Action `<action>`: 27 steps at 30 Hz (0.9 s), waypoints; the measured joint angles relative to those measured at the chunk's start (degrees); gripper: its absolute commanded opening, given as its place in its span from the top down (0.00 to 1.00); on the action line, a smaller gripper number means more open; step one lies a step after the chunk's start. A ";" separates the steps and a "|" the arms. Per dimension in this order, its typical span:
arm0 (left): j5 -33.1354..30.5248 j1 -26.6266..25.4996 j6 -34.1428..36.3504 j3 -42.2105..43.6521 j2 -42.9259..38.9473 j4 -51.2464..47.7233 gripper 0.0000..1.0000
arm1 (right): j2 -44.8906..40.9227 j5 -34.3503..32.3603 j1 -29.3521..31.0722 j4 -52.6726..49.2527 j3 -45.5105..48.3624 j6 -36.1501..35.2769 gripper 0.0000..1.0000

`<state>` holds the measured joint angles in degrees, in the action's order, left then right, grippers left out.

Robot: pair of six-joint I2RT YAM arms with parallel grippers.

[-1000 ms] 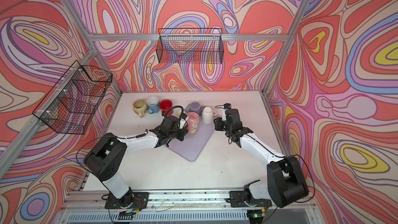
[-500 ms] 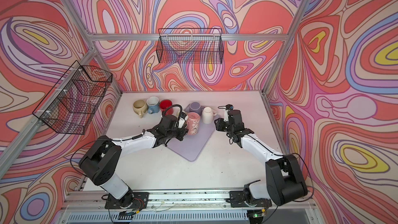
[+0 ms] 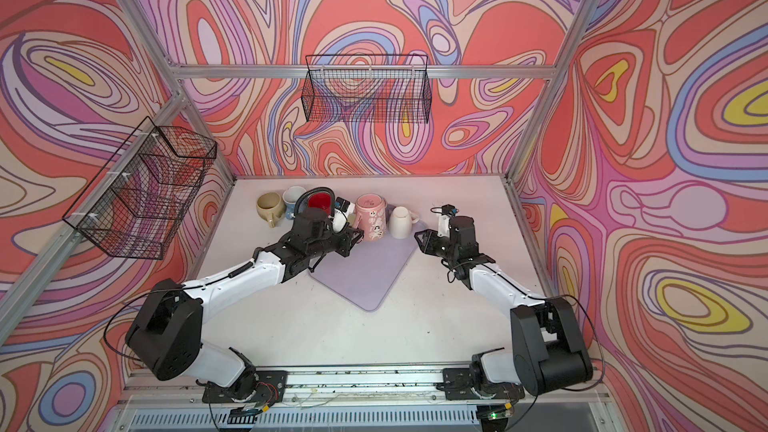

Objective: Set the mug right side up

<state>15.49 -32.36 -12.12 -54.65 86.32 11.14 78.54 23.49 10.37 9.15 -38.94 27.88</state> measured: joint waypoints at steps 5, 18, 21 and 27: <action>2.78 2.47 -3.87 -0.72 -0.04 3.19 1.00 | 0.04 9.18 -0.57 7.13 1.03 2.49 0.59; 7.67 3.10 -6.62 -4.24 -3.30 4.98 1.00 | 14.73 25.49 -0.57 49.64 2.34 23.98 0.46; 8.33 3.10 -6.69 -4.85 -3.76 5.53 1.00 | 20.57 26.99 -0.48 61.11 1.53 30.73 0.45; 9.31 3.10 -7.15 -5.31 -3.80 5.79 1.00 | 22.84 27.85 1.49 70.60 -1.55 35.89 0.45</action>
<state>24.80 -29.26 -19.27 -59.96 82.52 16.93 101.38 51.33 11.86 79.75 -40.49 63.77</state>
